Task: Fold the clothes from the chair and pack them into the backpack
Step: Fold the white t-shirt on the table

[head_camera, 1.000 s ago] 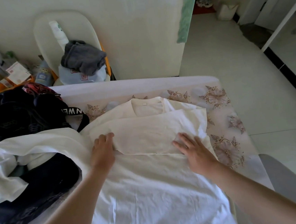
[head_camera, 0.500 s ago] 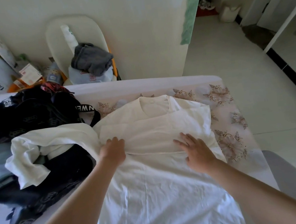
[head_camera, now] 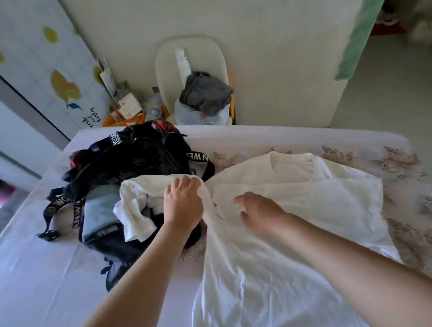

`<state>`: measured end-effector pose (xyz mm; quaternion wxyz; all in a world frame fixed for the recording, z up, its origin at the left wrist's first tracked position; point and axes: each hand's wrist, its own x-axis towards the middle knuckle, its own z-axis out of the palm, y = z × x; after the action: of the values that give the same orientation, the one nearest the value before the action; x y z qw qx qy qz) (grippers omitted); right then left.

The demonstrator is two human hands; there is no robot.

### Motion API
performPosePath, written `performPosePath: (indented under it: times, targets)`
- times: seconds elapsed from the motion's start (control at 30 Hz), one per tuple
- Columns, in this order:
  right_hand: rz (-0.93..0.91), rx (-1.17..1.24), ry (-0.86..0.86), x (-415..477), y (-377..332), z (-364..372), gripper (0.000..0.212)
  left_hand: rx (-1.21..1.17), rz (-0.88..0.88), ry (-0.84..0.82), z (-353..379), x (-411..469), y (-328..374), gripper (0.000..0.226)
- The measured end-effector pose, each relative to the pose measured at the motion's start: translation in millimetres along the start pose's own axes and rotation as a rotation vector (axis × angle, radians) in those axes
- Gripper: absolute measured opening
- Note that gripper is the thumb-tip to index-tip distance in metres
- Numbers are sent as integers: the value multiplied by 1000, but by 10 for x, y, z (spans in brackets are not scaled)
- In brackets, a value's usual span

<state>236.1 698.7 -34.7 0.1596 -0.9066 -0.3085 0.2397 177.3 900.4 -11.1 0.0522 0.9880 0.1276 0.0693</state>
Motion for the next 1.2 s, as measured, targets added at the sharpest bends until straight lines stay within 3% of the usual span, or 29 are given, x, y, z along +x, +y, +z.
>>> performPosePath:
  times: [0.13, 0.23, 0.3, 0.4, 0.5, 0.57, 0.63, 0.7, 0.77, 0.87, 0.97, 1.03, 1.1, 1.2]
  targets:
    - [-40, 78, 3, 389, -735, -4, 49, 49, -160, 112, -141, -41, -776, 56]
    - [-43, 91, 65, 633, -1202, 60, 61, 103, -325, -53, -252, -91, -1279, 78]
    - [-61, 83, 94, 779, -1485, 135, 71, 61, -372, -145, -287, -108, -1537, 74]
    - [-64, 1, 154, 979, -1839, 297, 88, -31, -282, -152, -377, -62, -1814, 38]
    - [-133, -115, 301, 1108, -2116, 314, 101, -117, -75, -61, -534, 61, -1927, 35]
    - [-233, -37, 402, 1168, -2261, 228, 101, -134, 115, 31, -681, 185, -1925, 33]
    - [-211, 79, 501, 1175, -2315, 66, 92, -177, 289, 149, -813, 326, -1849, 30]
    - [-111, 87, 607, 1129, -2202, -119, 78, -258, 405, 276, -903, 461, -1676, 25]
    - [-53, 89, 649, 999, -1944, -302, 48, -305, 472, 369, -937, 571, -1403, 25]
    - [111, 322, 660, 689, -1423, -528, 6, -308, 498, 436, -872, 700, -884, 30]
    - [401, 556, 800, 296, -803, -650, 17, -326, 449, 384, -697, 673, -339, 42]
    - [617, 578, 842, 39, -319, -593, 26, -333, 419, 276, -438, 521, -57, 47]
    - [855, 537, 734, -191, 180, -413, 39, -323, 405, 73, -122, 353, 160, 47]
    - [1091, 497, 443, -471, 676, -14, 51, -246, 366, -282, 373, 126, 337, 45]
